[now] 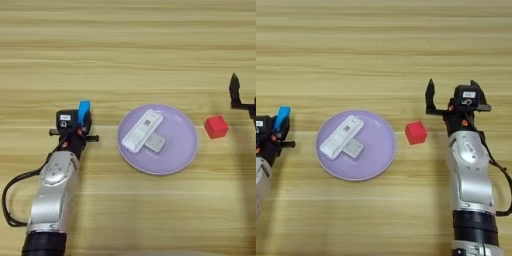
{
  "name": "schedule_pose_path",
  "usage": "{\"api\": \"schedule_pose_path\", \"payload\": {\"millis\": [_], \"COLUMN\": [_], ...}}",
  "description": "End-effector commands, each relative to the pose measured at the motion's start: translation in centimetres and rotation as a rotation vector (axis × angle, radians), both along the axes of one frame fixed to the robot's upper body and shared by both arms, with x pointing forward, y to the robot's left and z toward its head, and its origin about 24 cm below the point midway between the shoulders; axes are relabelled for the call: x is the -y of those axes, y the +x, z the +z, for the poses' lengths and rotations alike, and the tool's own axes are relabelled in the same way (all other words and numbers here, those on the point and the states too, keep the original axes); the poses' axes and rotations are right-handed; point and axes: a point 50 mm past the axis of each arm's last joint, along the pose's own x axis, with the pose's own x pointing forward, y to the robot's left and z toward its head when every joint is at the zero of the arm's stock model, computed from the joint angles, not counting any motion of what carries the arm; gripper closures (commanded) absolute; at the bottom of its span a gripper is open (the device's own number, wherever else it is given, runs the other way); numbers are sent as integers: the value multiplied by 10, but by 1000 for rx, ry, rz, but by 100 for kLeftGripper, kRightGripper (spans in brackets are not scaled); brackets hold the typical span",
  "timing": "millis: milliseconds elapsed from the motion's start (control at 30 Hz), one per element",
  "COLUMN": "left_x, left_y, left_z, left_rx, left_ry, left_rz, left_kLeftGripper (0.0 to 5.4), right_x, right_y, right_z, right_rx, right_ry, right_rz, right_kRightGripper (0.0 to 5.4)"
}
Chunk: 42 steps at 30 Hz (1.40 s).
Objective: Move the objects on the table
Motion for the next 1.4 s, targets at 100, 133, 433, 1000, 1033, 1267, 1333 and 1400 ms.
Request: {"api": "schedule_pose_path", "payload": {"millis": [100, 133, 433, 1000, 1033, 1267, 1333, 1400], "left_x": [22, 28, 71, 117, 118, 135, 138, 140], "left_y": [0, -1, -5, -6, -6, -7, -9, -10], "left_z": [20, 23, 23, 1, 0, 0, 0, 0], "left_rx": [45, 51, 9, -73, -77, -76, -77, -76], "left_ry": [-10, -19, -64, -74, -72, -73, -73, -72], "left_rz": [-84, -112, -278, -449, -451, -503, -518, -528], "left_kLeftGripper": [408, 408, 408, 408, 408, 408, 408, 408], "right_x": [-1, -1, -3, -5, -5, -4, -4, -3], "right_y": [3, 3, 4, 5, 5, 5, 5, 5], "right_z": [1, 1, 1, 6, 6, 7, 7, 6], "right_rx": [0, 0, 2, 17, 18, 20, 20, 19], "right_ry": [5, 5, 6, 8, 8, 9, 9, 9], "right_rz": [4, 4, 5, -1, -2, -7, -6, -7], "right_kRightGripper": [0, 0, 0, 0, 0, 0, 0, 0]}}
